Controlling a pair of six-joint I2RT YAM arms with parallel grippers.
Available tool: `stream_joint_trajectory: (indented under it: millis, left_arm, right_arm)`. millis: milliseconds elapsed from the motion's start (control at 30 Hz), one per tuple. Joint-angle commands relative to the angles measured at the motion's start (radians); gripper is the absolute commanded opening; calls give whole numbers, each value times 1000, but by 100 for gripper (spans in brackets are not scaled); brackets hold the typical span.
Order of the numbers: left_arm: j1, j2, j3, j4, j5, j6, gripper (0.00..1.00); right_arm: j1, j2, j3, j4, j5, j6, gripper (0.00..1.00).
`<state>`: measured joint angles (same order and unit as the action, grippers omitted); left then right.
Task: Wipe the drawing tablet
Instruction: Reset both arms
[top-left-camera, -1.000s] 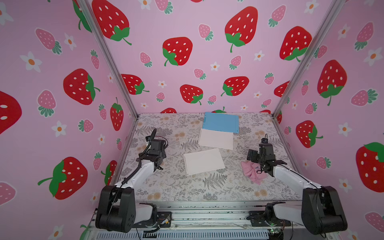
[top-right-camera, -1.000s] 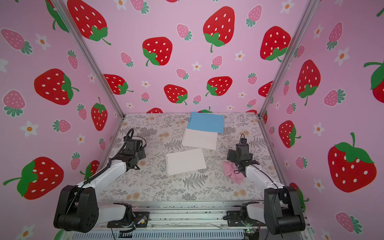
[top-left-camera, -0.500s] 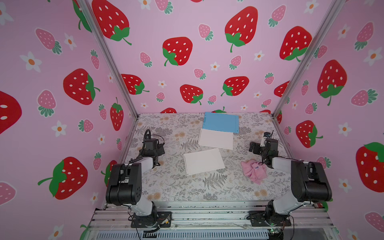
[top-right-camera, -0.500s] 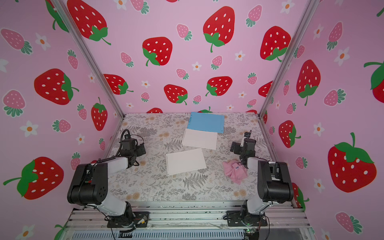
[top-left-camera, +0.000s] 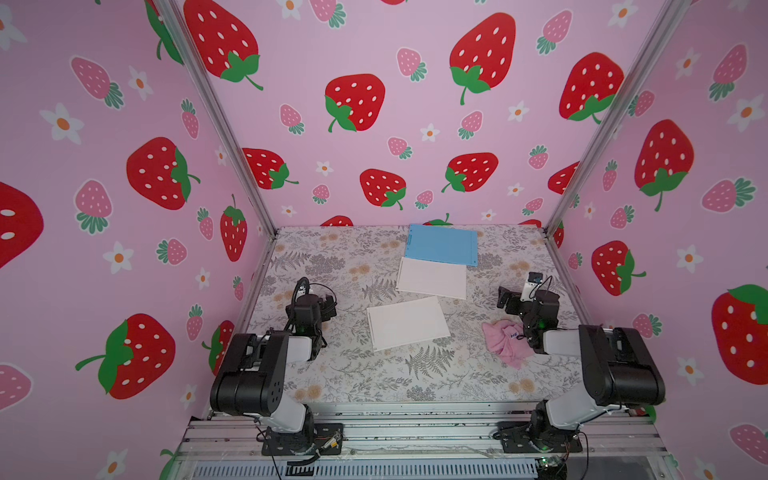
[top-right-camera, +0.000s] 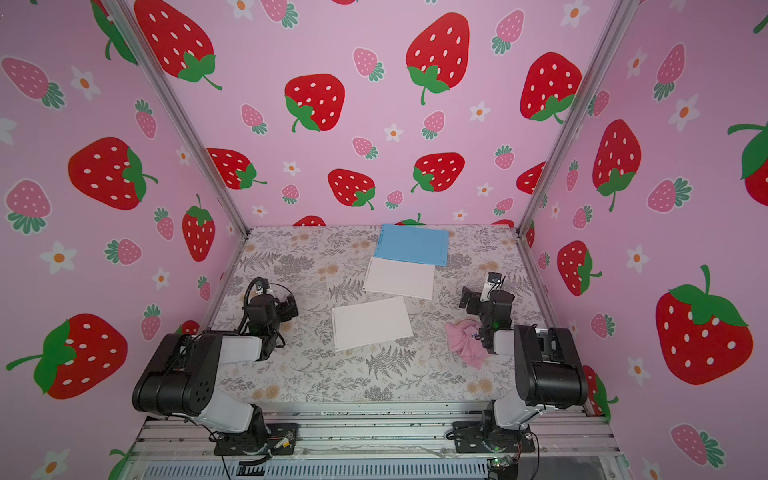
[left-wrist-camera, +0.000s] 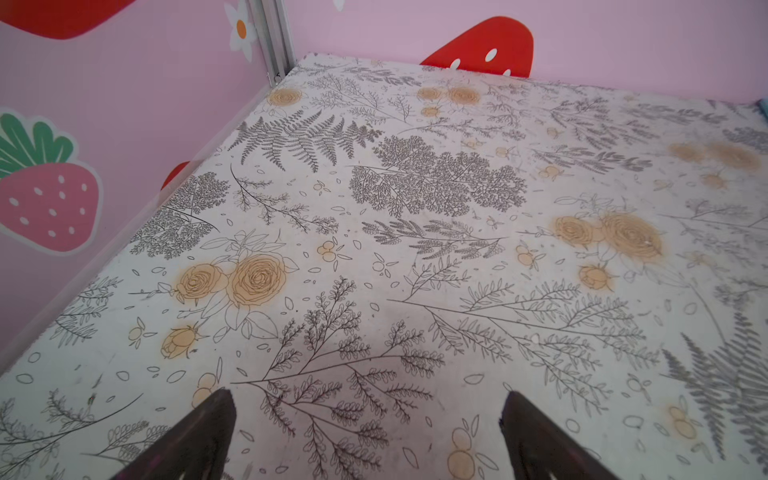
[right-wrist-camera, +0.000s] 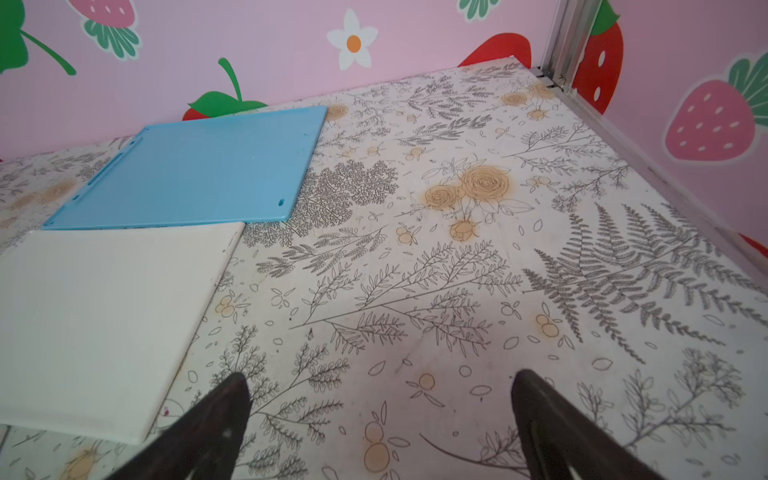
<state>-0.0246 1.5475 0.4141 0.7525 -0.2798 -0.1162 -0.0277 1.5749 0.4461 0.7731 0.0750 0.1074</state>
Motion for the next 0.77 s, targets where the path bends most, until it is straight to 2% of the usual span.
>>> stream_joint_trajectory:
  millis: [0,733]
  left_arm:
    - [-3,-2,23,44,-13,23,99]
    - [-4,-4,17,50,-16,24,99]
  right_arm:
    - [9,-2,3,26,11,-14,99]
    - [9,0,7,20,-21,-26,99]
